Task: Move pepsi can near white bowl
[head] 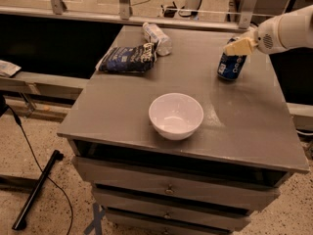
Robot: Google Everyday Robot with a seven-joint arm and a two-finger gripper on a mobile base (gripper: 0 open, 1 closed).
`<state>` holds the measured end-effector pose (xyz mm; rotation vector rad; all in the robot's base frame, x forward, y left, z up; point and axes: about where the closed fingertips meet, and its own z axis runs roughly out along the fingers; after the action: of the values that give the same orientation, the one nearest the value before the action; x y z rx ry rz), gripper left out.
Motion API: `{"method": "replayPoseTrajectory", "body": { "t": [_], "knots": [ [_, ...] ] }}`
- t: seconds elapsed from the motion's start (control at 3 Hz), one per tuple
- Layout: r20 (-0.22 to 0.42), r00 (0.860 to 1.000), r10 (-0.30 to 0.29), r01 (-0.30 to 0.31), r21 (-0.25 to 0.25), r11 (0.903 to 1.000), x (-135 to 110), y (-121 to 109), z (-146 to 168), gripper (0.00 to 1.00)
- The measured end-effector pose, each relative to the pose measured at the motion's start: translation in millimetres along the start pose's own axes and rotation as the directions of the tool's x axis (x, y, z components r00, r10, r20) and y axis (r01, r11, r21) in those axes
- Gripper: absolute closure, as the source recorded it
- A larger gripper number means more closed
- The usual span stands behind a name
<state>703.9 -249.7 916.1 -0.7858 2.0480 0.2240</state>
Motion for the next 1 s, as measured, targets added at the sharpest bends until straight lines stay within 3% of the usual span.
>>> {"method": "replayPoseTrajectory", "body": {
  "t": [0.33, 0.67, 1.0],
  "knots": [
    [0.013, 1.000, -0.020, 0.021, -0.050, 0.9985, -6.4, 16.9, -9.6, 0.87],
    [0.018, 0.994, -0.109, 0.110, -0.066, 0.9918, -23.2, 48.1, -26.8, 1.00],
    [-0.038, 0.969, -0.243, 0.240, -0.062, 0.9688, -31.3, 91.5, -37.7, 1.00]
  ]
}}
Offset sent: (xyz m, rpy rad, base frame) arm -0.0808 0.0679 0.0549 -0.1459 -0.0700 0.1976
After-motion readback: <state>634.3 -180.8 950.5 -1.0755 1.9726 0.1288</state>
